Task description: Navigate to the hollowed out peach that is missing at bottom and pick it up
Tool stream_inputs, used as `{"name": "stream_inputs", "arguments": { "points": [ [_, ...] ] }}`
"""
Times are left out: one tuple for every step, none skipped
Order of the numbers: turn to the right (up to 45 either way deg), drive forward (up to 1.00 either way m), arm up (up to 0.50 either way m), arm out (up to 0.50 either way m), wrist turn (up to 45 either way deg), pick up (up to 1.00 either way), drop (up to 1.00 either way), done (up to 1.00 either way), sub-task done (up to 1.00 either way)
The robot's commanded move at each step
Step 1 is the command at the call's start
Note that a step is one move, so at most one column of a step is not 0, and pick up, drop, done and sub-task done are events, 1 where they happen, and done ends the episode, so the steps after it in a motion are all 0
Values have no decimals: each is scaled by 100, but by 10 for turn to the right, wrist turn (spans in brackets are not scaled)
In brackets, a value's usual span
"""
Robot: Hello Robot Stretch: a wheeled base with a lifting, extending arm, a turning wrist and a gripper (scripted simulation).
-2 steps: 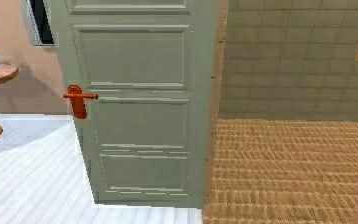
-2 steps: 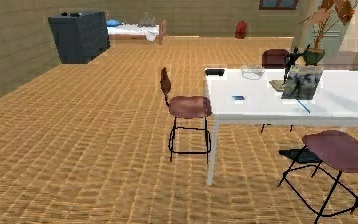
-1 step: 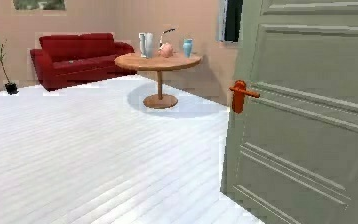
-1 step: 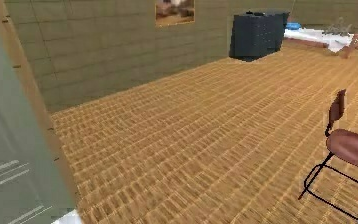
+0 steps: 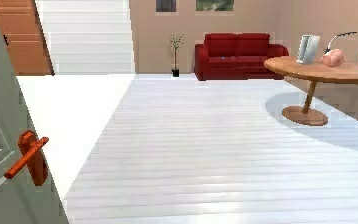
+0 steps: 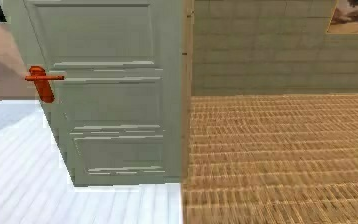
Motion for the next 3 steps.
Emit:
{"name": "stream_inputs", "arguments": {
  "points": [
    [0,95,0,0,0,0,0,0,0],
    [-450,0,0,0,0,0,0,0,0],
    [0,45,0,0,0,0,0,0,0]
  ]
}}
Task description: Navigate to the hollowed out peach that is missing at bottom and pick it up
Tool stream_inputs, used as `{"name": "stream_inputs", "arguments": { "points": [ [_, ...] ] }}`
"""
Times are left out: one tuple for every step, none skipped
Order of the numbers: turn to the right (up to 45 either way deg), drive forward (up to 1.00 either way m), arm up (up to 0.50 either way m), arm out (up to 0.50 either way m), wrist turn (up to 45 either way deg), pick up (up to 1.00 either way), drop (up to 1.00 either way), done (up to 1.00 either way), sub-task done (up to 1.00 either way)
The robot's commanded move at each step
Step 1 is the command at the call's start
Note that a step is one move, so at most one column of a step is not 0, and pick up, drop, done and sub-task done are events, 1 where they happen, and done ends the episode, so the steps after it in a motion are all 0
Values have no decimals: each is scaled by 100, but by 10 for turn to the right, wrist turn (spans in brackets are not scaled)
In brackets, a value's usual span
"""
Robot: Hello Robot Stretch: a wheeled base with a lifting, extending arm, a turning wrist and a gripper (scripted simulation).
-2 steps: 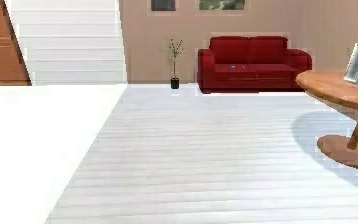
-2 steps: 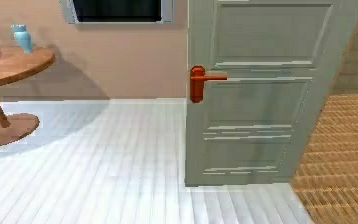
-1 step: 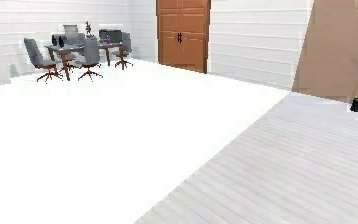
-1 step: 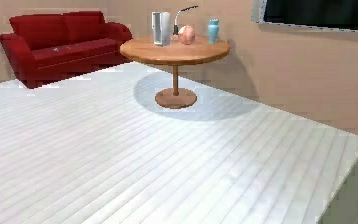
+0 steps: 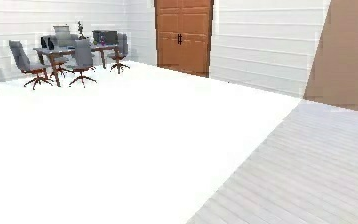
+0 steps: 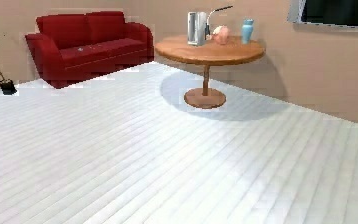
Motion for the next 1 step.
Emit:
{"name": "stream_inputs", "arguments": {
  "points": [
    [-300,0,0,0,0,0,0,0,0]
  ]
}}
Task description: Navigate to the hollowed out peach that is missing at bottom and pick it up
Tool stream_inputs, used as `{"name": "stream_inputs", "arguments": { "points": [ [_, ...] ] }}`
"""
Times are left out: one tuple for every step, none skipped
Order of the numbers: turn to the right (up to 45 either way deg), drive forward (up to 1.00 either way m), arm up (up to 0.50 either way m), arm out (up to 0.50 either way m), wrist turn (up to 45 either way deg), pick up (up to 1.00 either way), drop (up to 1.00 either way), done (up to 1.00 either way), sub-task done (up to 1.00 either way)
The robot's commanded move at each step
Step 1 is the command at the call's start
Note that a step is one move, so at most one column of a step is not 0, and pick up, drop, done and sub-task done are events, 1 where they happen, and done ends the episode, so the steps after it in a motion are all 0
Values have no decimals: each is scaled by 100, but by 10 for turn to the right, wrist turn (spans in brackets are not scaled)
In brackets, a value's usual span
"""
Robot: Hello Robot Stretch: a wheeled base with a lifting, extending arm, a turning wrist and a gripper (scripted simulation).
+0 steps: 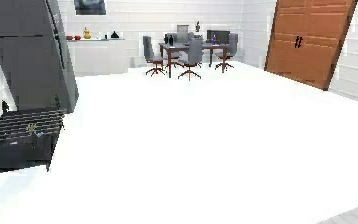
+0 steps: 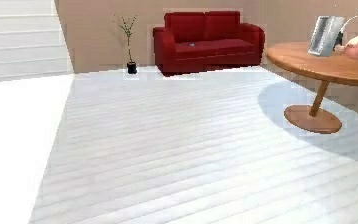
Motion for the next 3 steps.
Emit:
{"name": "stream_inputs", "arguments": {
  "points": [
    [0,100,0,0,0,0,0,0,0],
    [0,100,0,0,0,0,0,0,0],
    [0,100,0,0,0,0,0,0,0]
  ]
}}
